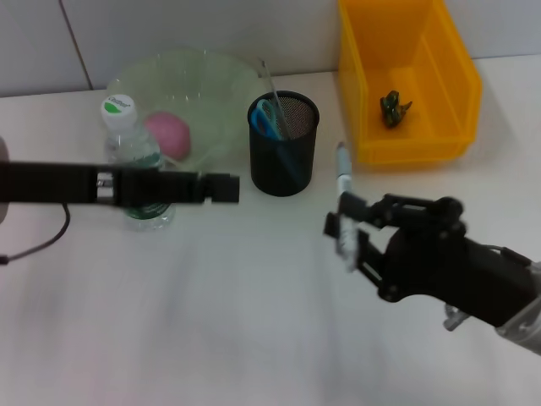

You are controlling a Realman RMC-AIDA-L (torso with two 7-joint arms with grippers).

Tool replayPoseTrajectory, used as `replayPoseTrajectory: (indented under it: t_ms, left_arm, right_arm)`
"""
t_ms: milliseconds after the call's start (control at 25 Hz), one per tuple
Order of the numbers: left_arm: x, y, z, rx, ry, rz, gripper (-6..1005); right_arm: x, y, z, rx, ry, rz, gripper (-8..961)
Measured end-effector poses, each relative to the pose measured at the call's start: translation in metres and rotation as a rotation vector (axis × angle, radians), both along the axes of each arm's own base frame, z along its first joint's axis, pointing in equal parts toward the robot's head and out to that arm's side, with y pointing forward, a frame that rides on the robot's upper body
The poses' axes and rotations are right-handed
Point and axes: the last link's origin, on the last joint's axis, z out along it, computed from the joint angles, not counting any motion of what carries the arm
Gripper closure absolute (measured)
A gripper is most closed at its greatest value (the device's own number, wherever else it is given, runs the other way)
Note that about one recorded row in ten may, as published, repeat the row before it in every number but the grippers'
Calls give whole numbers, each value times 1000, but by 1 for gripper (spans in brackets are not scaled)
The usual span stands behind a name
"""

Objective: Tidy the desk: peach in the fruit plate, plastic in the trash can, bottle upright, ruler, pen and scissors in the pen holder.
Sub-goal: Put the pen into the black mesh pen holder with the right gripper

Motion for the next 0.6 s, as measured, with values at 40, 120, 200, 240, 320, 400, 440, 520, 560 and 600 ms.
replayPoseTrajectory:
  t_ms: [40,120,200,240,320,400,440,520,560,600]
  left_arm:
    - [0,0,0,0,0,0,452]
    - [-7,-15,2,111,-5,-189,450]
    - [-9,-18,2,142,1,-227,447]
    - [-11,-19,2,158,4,-244,446]
    - [-22,-27,2,240,8,-326,443]
    - [-27,-29,1,273,11,-351,441]
    - [-29,-31,1,287,13,-361,439]
    - [-37,-35,-1,338,20,-406,416]
    - [-37,-35,-1,338,20,-406,394]
    - [-43,-40,-3,381,22,-447,372]
  right_arm:
    - [1,-1,2,-8,23,-16,742]
    - [3,-2,8,-21,83,-54,740]
    - [4,-2,13,-34,137,-91,738]
    - [5,-2,16,-44,172,-113,737]
    - [7,-1,21,-60,227,-151,735]
    - [8,2,27,-72,284,-189,733]
    - [8,4,29,-80,314,-206,732]
    - [8,9,33,-109,373,-240,730]
    - [8,13,35,-124,399,-255,729]
    - [8,17,36,-151,426,-273,728]
